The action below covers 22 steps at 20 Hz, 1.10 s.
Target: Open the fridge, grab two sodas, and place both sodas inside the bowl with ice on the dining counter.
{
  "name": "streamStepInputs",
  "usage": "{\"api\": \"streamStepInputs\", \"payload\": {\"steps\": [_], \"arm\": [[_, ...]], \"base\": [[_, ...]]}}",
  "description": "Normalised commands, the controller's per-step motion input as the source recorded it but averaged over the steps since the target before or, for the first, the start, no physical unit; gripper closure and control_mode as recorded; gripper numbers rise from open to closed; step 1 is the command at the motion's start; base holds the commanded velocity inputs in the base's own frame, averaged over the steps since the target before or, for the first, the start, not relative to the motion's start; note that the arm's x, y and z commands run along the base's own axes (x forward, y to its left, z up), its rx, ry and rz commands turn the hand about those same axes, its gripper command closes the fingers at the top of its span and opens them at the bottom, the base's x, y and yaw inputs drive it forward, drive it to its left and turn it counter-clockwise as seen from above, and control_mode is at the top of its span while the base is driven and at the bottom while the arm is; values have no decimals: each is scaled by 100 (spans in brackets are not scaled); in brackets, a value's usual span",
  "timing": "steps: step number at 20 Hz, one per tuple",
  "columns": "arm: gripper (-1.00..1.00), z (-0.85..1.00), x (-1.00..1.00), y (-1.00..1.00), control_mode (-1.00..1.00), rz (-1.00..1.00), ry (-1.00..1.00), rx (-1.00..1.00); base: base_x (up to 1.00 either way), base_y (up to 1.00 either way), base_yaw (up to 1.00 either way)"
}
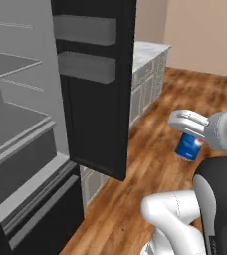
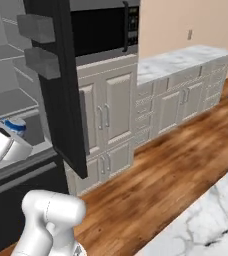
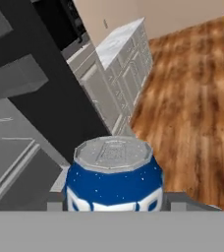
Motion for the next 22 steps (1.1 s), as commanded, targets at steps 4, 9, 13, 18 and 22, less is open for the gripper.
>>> {"api": "streamStepInputs", "payload": {"steps": [4, 9, 13, 18, 22], "arm": [[100, 0, 0, 0, 100, 0, 0, 0], [100, 0, 0, 0, 100, 0, 0, 0], [100, 0, 0, 0, 100, 0, 0, 0], [100, 0, 0, 0, 100, 0, 0, 0], [100, 0, 0, 0, 100, 0, 0, 0]], "base": [[-6, 0, -67], [0, 0, -73], [7, 0, -74], [49, 13, -61], [94, 0, -26]]}}
